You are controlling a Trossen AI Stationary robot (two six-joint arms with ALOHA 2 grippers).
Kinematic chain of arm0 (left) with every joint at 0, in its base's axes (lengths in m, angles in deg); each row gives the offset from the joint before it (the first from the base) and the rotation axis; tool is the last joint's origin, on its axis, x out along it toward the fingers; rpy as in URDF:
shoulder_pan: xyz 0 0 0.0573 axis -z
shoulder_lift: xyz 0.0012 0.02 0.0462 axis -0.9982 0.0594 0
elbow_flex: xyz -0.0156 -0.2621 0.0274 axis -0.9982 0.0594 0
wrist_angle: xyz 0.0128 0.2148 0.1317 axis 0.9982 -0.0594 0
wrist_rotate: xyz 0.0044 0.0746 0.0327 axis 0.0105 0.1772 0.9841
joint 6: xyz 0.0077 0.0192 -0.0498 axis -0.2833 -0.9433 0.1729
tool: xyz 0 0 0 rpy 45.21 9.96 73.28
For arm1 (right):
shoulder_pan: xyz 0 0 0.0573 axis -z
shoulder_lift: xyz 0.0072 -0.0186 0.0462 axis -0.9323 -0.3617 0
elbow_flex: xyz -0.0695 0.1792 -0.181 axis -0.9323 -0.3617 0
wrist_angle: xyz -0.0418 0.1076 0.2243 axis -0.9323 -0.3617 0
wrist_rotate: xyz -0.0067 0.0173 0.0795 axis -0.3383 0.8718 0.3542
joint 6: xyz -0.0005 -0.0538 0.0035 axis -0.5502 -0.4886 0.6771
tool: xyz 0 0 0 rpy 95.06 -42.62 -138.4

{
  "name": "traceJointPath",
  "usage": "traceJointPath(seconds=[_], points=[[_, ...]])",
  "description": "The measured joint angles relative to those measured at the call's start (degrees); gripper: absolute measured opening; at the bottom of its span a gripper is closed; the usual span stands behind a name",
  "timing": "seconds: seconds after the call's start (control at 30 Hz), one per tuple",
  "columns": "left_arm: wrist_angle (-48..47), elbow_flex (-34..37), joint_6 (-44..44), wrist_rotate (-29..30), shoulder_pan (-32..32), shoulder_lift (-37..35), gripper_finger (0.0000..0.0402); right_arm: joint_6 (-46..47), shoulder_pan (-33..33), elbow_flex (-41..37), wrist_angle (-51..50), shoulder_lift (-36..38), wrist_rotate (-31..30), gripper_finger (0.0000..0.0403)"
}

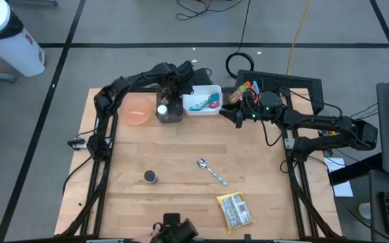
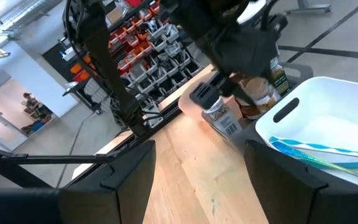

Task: Pick & Place Food Item
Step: Put the brown seasoning bottle into the left black bin

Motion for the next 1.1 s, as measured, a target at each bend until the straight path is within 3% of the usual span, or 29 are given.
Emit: traceJointPath(seconds=[0.2, 1.1], points=[[0.74, 0.00, -2.48, -3.32, -2.43, 0.16, 0.0196, -0.07, 0.00, 0.00, -1.04, 0.00, -0.09, 0.0238], [2.58, 0.04, -4.96, -4.75, -3.25, 7.94, 0.0196, 0.01, 1.99, 0.00, -2.10, 0.00, 0.22, 0.0238]])
